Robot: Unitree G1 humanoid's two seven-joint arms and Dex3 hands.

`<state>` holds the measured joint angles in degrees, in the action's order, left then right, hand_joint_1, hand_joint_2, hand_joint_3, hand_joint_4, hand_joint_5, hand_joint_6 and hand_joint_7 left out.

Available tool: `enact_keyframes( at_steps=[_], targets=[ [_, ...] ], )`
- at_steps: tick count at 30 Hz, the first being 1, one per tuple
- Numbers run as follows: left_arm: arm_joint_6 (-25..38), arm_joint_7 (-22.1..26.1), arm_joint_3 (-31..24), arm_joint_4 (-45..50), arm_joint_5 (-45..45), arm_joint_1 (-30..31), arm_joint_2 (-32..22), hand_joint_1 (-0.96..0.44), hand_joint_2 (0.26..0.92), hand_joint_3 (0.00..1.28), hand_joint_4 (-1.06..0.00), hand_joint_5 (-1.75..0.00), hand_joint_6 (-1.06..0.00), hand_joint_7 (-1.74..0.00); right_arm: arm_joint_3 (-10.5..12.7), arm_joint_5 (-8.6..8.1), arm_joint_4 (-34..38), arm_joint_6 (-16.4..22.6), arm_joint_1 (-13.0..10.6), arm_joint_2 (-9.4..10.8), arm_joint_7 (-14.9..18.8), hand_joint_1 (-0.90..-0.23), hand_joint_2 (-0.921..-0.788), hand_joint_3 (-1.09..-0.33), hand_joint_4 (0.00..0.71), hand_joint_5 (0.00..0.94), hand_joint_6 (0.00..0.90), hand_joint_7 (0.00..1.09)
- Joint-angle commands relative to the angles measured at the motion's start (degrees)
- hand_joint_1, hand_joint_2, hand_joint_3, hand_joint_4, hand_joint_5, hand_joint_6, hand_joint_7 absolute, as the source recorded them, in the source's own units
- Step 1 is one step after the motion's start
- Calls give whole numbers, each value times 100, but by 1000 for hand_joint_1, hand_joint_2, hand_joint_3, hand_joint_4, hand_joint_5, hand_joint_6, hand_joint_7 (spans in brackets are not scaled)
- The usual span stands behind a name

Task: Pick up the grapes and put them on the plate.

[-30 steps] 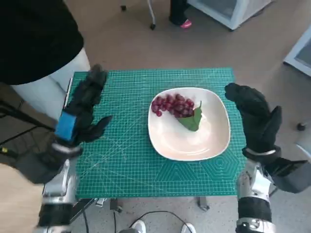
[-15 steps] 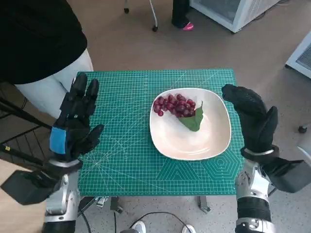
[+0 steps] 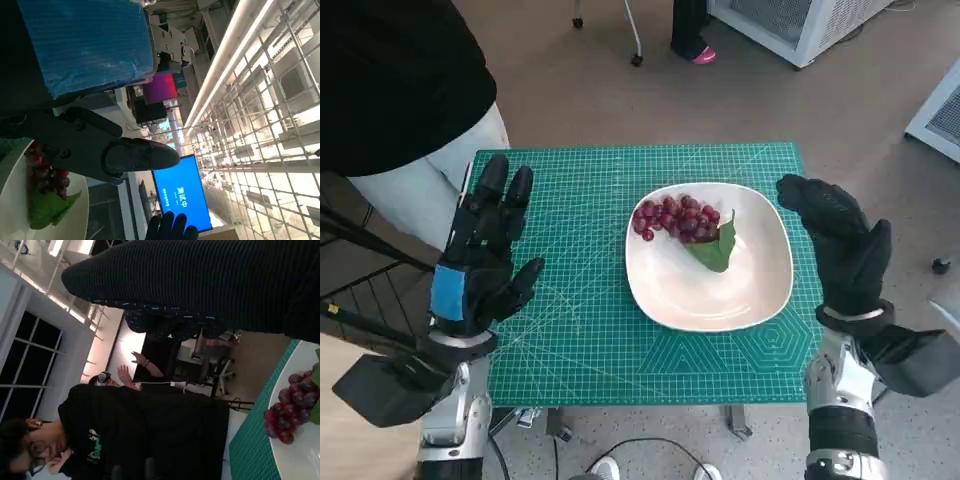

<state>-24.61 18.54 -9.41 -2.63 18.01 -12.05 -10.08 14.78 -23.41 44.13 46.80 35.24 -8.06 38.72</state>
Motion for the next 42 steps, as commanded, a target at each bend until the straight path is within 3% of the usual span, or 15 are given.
enact_keyframes(
  at_steps=[1,28,31,38,42],
  targets=[
    [-14,58,25,20,-18,70,27,-403,921,292,-169,-21,-198,-132,16,-7,109,-22,-6,-24,67,-422,-921,-500,608,2,517,7],
    [-82,93,43,-202,-179,50,99,-402,921,278,-173,-12,-170,-169,106,-49,372,69,143,-21,216,-422,-921,-500,608,1,515,4],
    [-136,6,41,-216,-309,45,116,-347,921,273,-181,-14,-176,-179,110,-47,391,83,159,-15,217,-422,-921,-499,608,1,515,4],
    [-231,-200,109,-230,-677,49,148,-20,920,250,-271,-22,-158,-292,117,-73,429,111,179,-16,254,-422,-921,-498,609,1,516,4],
    [-198,-203,131,-239,-697,48,139,21,919,209,-323,-20,-122,-374,130,-82,502,121,216,-23,275,-421,-921,-499,609,1,515,3]
  ],
)
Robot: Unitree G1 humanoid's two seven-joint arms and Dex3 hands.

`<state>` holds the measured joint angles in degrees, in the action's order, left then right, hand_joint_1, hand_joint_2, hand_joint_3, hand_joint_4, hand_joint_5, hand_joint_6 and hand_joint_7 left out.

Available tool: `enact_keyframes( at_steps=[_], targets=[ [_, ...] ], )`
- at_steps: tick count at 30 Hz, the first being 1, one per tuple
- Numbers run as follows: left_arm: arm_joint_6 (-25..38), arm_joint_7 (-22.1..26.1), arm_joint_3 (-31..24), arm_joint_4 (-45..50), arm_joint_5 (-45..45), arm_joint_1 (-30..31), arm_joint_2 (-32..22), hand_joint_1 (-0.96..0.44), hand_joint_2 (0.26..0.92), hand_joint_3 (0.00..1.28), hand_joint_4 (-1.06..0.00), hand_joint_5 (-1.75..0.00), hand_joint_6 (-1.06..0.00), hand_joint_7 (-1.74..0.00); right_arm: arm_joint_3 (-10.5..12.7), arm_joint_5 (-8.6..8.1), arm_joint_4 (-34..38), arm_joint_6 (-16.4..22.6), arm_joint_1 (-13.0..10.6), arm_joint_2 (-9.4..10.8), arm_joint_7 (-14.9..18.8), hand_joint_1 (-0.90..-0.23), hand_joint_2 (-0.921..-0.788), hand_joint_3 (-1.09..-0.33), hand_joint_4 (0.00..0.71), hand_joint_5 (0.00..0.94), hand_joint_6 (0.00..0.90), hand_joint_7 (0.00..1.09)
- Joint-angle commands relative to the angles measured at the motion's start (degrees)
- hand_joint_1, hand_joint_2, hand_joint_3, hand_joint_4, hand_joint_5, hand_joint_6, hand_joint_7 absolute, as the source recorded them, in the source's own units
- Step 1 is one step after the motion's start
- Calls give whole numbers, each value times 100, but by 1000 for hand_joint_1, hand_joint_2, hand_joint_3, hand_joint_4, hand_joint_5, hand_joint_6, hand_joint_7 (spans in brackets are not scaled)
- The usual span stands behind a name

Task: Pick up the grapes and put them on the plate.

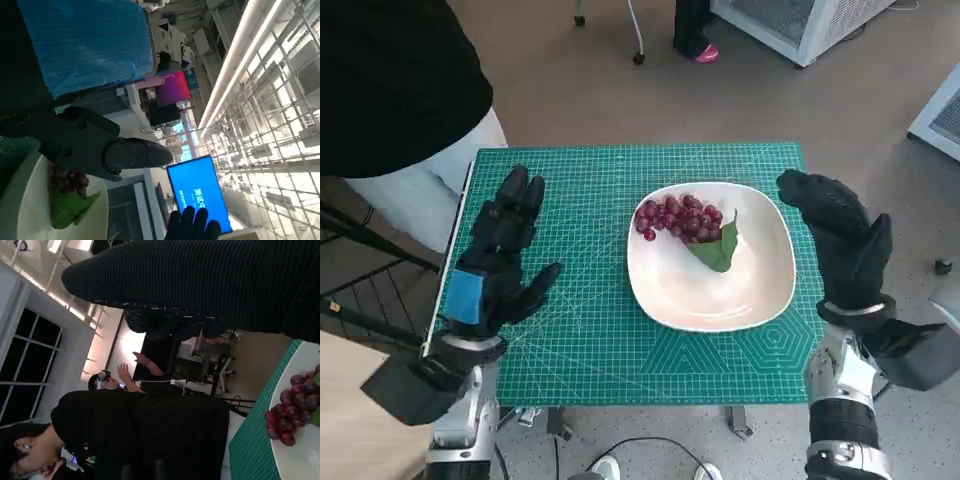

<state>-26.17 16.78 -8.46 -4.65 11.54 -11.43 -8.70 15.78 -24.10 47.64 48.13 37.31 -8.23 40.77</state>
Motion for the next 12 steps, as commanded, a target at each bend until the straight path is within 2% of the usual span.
enact_keyframes(
  at_steps=[1,12],
  targets=[
    [-35,-21,40,-40,-42,-16,0,15,919,197,-333,-20,-115,-391,34,-16,172,-8,19,-8,77,-421,-921,-499,608,0,515,3],
    [8,70,43,-96,101,-51,-13,-116,921,141,-364,-14,-95,-468,60,-54,234,20,57,-13,152,-421,-921,-499,608,0,515,3]
  ],
)
